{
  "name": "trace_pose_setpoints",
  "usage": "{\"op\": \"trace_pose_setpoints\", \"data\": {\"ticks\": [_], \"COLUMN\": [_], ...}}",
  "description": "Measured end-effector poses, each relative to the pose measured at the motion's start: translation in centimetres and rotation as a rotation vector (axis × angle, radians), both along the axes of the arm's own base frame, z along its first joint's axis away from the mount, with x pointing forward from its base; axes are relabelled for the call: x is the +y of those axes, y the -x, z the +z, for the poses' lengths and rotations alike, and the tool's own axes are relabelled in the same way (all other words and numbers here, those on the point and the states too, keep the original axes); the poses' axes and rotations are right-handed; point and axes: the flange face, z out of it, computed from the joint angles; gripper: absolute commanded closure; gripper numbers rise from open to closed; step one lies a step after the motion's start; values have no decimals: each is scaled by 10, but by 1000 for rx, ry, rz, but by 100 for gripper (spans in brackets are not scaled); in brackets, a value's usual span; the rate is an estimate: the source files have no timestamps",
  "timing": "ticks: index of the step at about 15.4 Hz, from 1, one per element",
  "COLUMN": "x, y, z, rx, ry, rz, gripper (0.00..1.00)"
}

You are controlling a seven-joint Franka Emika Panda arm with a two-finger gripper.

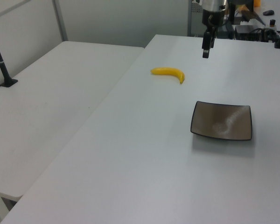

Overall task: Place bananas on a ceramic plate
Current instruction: 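Move the open gripper over to the yellow banana and lower it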

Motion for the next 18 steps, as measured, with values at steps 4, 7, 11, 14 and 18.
{"op": "trace_pose_setpoints", "data": {"ticks": [4, 7, 11, 14, 18], "x": [3, 4, 4, 5, -6], "y": [-1, -2, -4, -16, -35], "z": [-4, -8, -10, -13, -12], "rx": [6, 14, 9, -37, -117], "ry": [0, 1, 0, -3, -9], "rz": [4, 5, 6, 7, -13], "gripper": [0, 0, 0, 0, 0]}}
